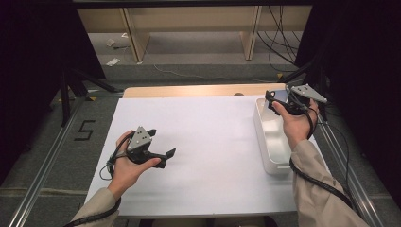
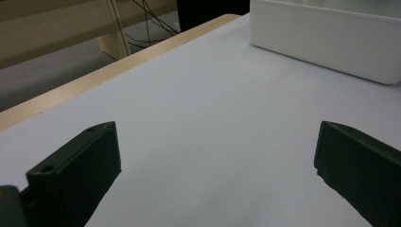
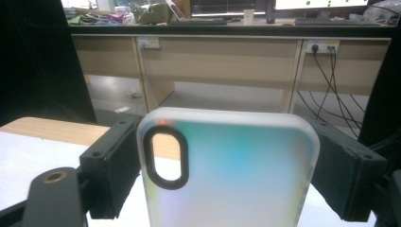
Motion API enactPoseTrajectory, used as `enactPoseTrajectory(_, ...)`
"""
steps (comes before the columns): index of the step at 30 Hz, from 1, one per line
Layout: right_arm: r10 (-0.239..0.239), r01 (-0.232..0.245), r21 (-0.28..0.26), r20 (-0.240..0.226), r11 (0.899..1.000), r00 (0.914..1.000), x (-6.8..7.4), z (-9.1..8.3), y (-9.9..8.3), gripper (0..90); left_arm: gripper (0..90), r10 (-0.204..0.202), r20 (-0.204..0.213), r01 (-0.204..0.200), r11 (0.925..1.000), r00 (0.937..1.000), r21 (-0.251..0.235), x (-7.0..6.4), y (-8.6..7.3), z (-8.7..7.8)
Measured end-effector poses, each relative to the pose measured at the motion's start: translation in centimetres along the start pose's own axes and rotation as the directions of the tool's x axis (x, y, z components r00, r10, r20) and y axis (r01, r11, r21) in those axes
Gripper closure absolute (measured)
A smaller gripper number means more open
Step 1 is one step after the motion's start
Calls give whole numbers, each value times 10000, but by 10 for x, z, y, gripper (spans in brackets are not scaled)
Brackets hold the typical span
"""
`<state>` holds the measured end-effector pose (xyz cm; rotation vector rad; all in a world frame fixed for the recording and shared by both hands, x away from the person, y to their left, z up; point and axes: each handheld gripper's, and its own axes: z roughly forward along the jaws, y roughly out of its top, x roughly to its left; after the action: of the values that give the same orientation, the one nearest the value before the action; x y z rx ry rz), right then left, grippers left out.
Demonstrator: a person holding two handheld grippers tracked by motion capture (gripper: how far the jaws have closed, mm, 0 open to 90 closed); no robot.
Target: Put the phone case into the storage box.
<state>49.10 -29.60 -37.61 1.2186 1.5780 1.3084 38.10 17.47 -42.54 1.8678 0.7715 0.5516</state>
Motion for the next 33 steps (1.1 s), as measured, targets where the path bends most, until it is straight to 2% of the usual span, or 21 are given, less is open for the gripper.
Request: enactPoseTrajectory(33, -65, 55, 405, 252, 9992, 9997, -7, 16, -4, 185, 10, -18, 6, 18, 10000, 10000, -19, -1, 0, 0)
